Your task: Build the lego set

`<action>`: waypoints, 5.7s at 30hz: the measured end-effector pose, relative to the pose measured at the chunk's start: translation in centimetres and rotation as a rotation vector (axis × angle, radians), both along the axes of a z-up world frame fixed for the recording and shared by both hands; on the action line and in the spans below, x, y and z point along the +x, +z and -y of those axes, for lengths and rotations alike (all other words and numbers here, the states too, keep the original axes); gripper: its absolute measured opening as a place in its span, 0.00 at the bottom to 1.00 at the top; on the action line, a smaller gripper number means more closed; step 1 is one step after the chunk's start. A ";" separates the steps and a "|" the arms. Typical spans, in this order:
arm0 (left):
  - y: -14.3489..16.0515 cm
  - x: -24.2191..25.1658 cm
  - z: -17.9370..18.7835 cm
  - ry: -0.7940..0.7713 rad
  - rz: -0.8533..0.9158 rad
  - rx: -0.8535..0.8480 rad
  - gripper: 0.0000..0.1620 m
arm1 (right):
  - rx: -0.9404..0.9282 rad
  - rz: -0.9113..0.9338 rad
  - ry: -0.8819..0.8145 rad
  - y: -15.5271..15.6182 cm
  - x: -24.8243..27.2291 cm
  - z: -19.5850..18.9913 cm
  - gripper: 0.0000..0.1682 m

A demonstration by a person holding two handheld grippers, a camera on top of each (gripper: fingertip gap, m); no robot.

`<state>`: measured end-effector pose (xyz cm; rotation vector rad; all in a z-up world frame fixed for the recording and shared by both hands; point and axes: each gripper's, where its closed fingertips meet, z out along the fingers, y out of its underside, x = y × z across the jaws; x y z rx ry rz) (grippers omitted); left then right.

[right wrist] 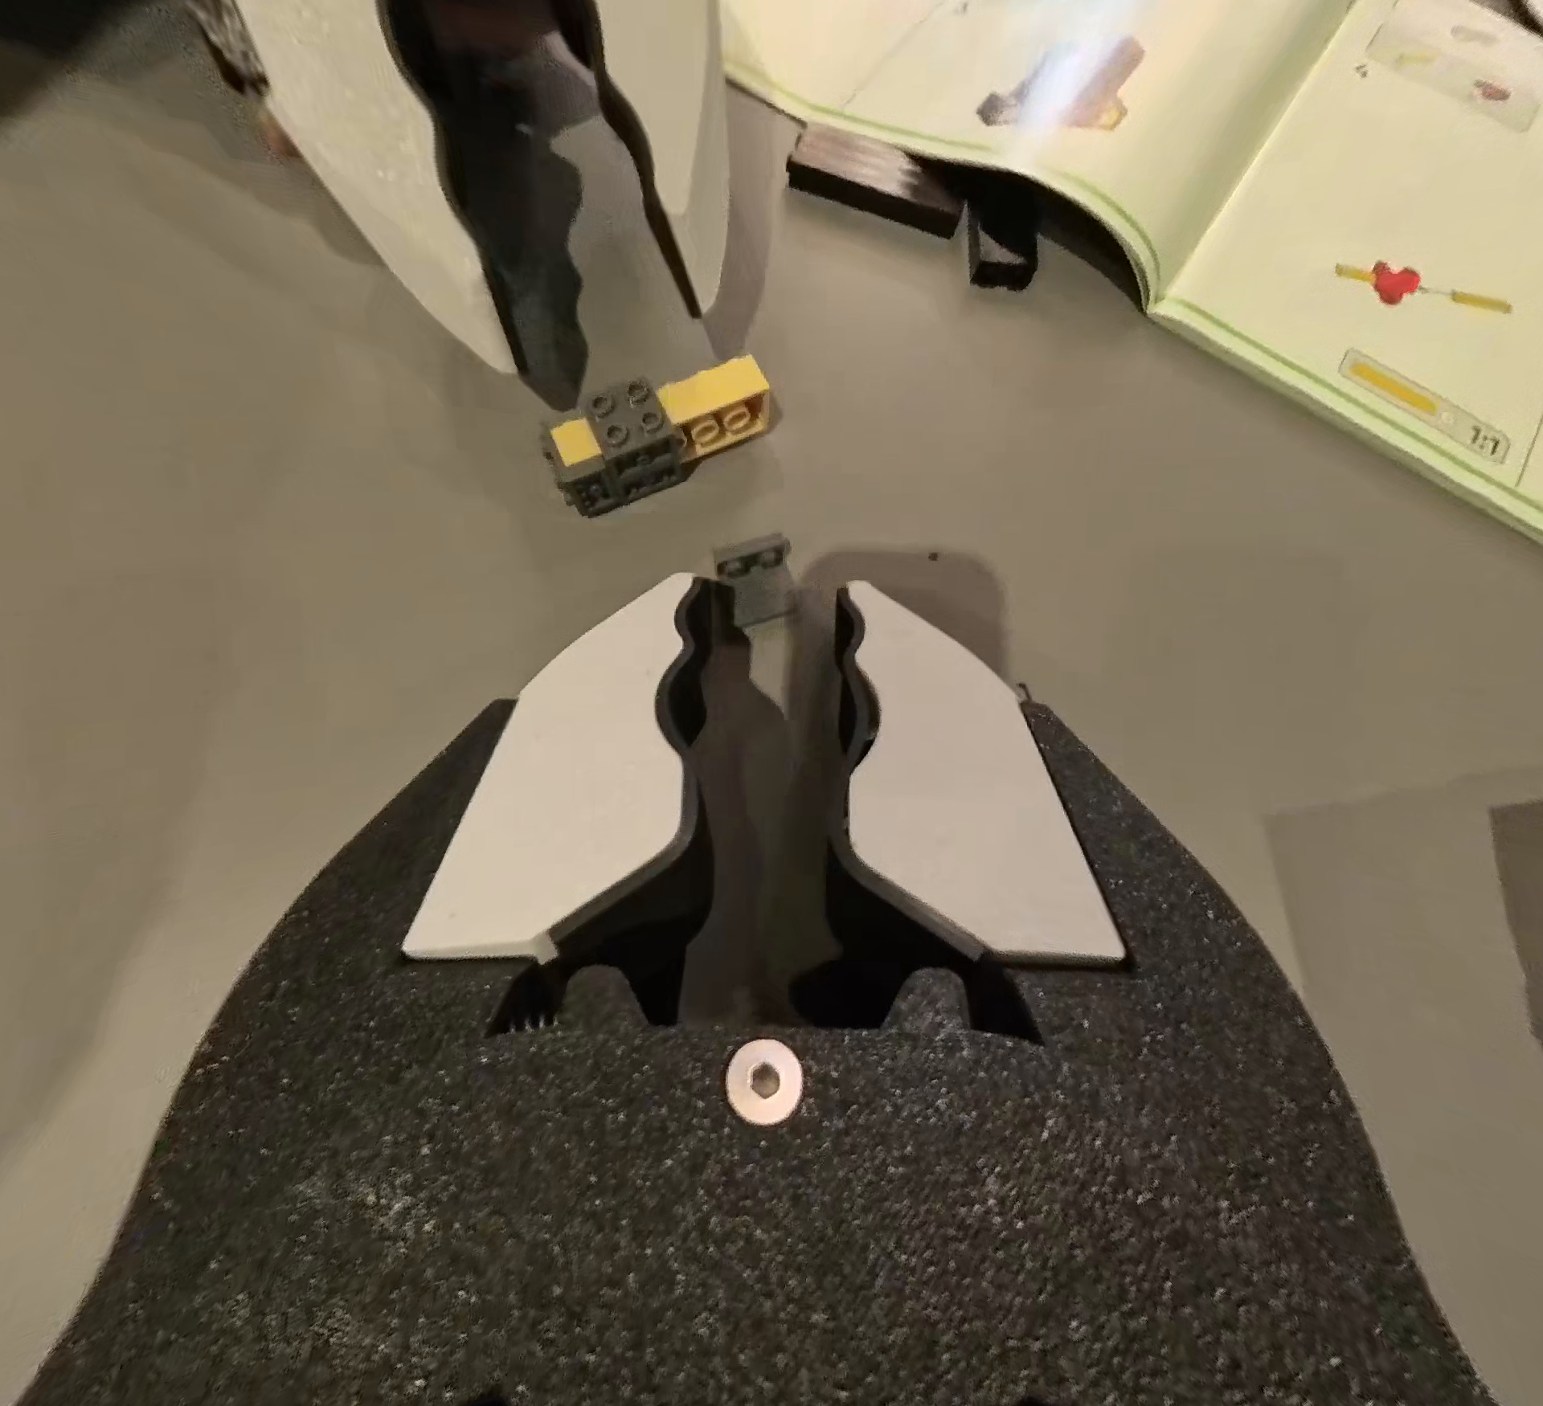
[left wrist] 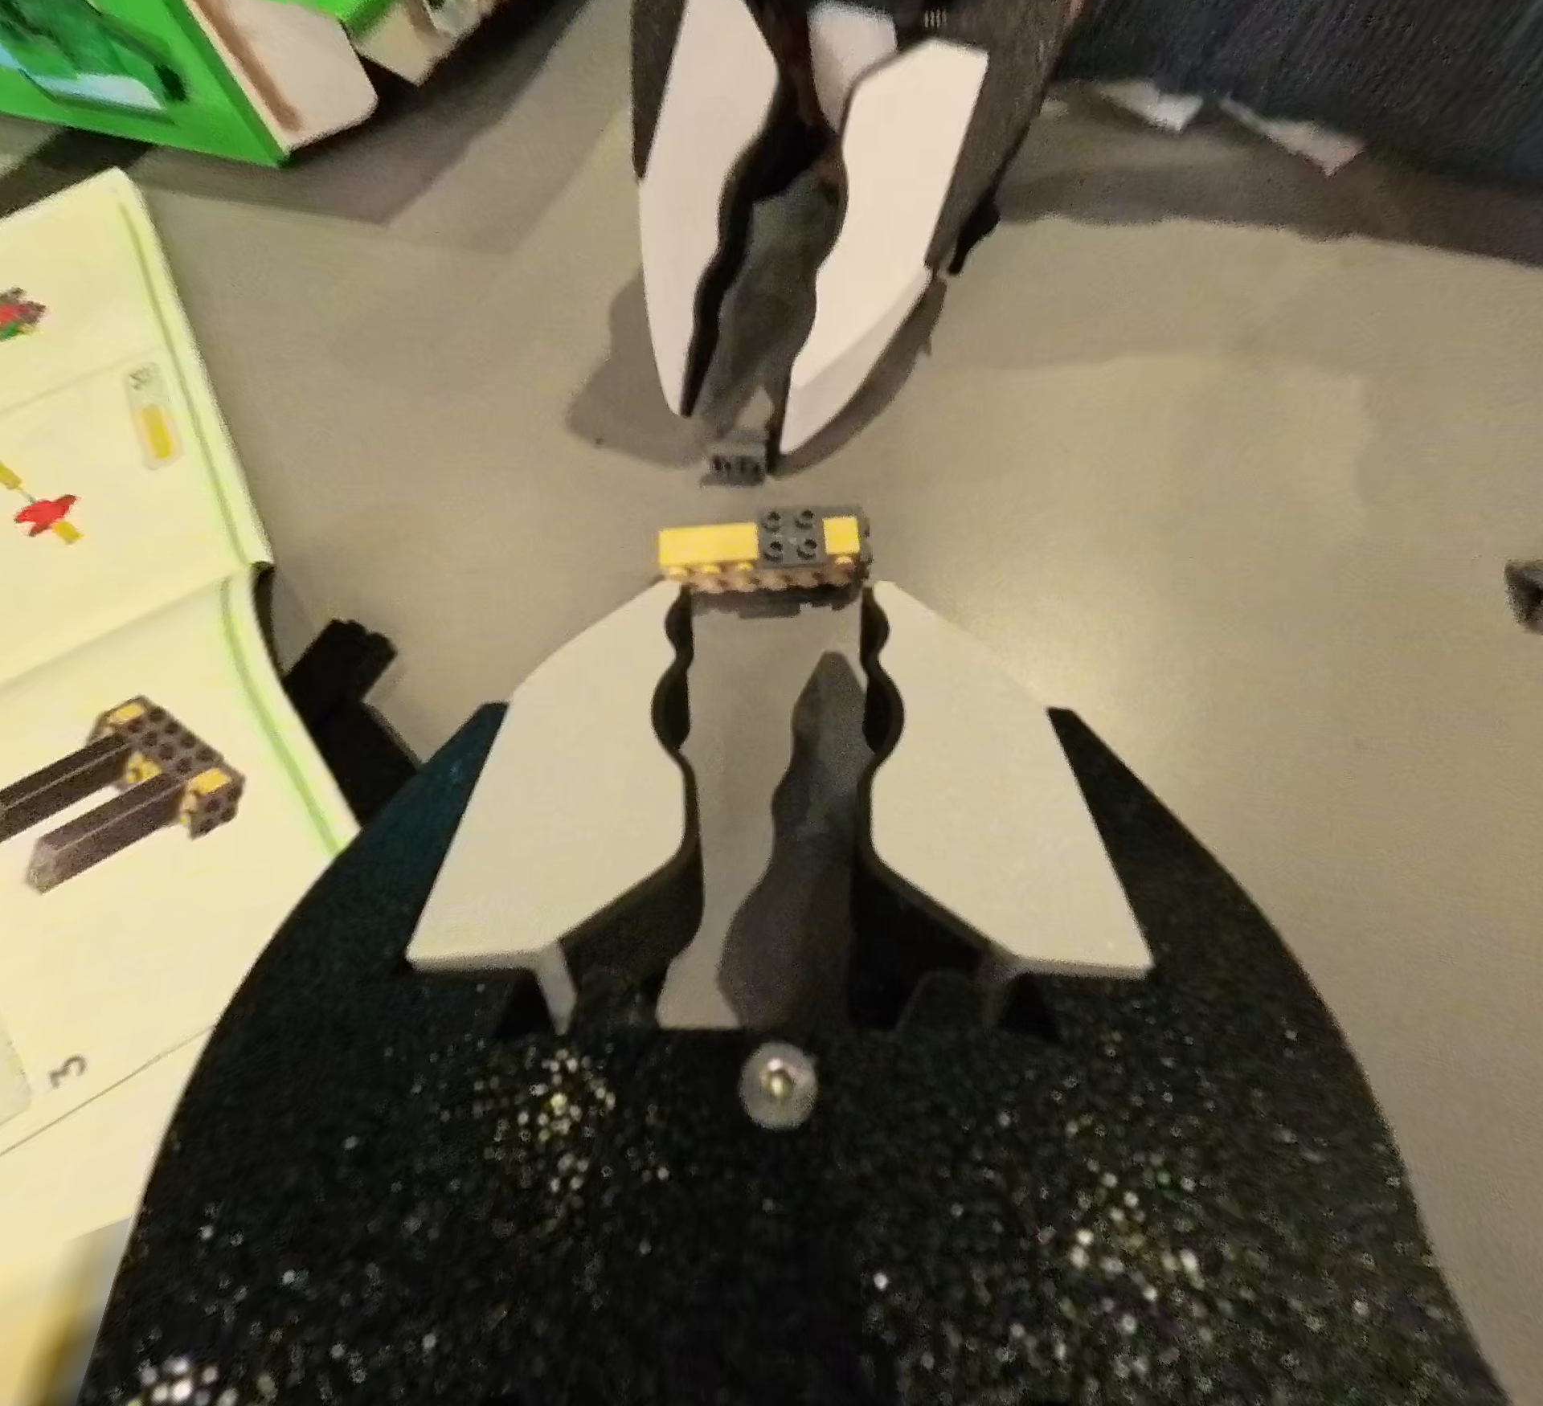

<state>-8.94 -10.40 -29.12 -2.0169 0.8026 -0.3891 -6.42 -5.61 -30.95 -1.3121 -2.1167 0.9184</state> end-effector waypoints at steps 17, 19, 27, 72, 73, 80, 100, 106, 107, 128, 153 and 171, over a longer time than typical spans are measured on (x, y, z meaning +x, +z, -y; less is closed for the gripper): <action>2.4 -0.7 -1.2 0.082 -0.087 0.252 0.17 | 0.224 0.086 -0.061 0.7 -0.6 -0.8 0.08; 2.2 -0.9 -1.3 0.092 -0.082 0.244 0.16 | 0.185 0.110 -0.073 0.2 -0.4 -0.8 0.09; 1.9 -0.8 -1.3 0.088 -0.097 0.241 0.16 | 0.232 0.062 -0.073 0.4 -1.4 -0.8 0.04; 1.7 -0.6 -1.1 0.069 -0.104 0.236 0.15 | 0.154 0.005 -0.118 0.5 -2.1 -2.1 0.11; 1.7 -0.6 -1.1 0.070 -0.103 0.236 0.15 | 0.158 -0.001 -0.119 0.4 -2.2 -2.1 0.10; 1.7 -0.7 -1.3 0.088 -0.094 0.234 0.15 | 0.122 -0.043 -0.134 0.2 -3.2 -2.0 0.03; 6.5 -1.0 -0.8 0.084 0.613 0.099 0.18 | 0.743 -0.687 -0.003 9.4 -4.5 3.1 0.03; 6.7 -1.0 -0.5 0.065 0.587 0.138 0.10 | 0.817 -0.693 0.039 9.3 -4.7 4.0 0.03; 6.7 -1.0 -0.5 0.062 0.580 0.145 0.10 | 0.824 -0.699 0.043 9.4 -4.6 4.1 0.03; 3.0 0.7 1.3 -0.151 -0.026 0.233 0.09 | 0.031 -0.154 0.145 5.7 -1.5 5.5 0.16; 3.4 0.3 0.5 0.101 0.037 0.046 0.00 | 0.070 -0.248 -0.109 4.0 -1.9 -0.2 0.09; -0.6 -0.5 -2.8 0.562 -0.219 -0.046 0.50 | 0.326 -0.521 -0.313 5.5 -1.4 -2.9 0.09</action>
